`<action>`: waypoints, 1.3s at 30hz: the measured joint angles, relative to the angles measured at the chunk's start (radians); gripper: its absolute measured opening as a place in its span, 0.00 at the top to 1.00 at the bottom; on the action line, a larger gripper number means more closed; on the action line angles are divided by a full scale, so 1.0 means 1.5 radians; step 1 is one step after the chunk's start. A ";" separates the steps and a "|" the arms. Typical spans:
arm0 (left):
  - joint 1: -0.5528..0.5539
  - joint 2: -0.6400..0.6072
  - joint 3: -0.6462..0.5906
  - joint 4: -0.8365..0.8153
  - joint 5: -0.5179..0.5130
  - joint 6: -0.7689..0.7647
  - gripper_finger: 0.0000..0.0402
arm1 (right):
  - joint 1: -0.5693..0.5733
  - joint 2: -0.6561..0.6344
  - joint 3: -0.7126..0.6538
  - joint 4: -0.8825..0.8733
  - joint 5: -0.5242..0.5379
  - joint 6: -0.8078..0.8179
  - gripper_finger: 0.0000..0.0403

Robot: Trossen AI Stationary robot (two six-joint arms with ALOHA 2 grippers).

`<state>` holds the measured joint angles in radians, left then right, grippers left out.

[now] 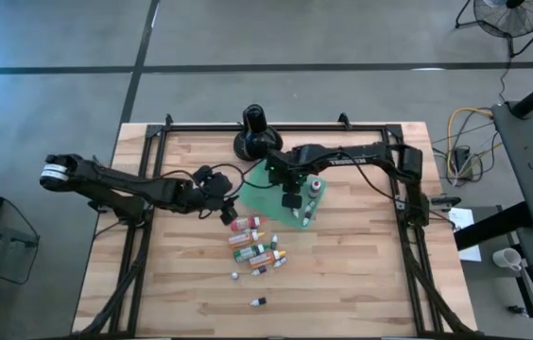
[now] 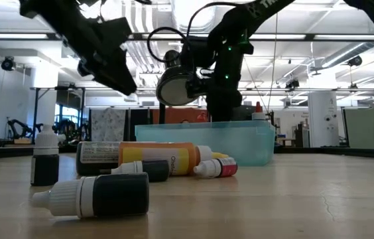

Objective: Pick & Place food coloring
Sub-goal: Put the small black food coloring bottle into the green bin, then put the large orange food coloring bottle into the green bin

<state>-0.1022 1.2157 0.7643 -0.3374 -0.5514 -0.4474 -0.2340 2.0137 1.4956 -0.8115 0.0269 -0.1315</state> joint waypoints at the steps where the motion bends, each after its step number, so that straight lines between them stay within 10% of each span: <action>1: -0.001 -0.007 0.000 -0.005 -0.006 -0.001 0.54 | 0.000 -0.001 0.000 0.002 0.000 0.000 0.87; 21: -0.028 -0.042 -0.044 -0.071 -0.022 -0.051 0.54 | -0.007 -0.027 0.018 -0.032 0.000 0.005 0.71; 39: -0.031 -0.026 -0.138 0.081 0.130 0.086 0.54 | -0.002 -0.217 -0.022 -0.107 0.001 0.071 0.72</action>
<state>-0.1482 1.1767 0.5567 -0.2157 -0.3557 -0.3191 -0.2375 1.6880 1.4633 -0.9712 0.0281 -0.0249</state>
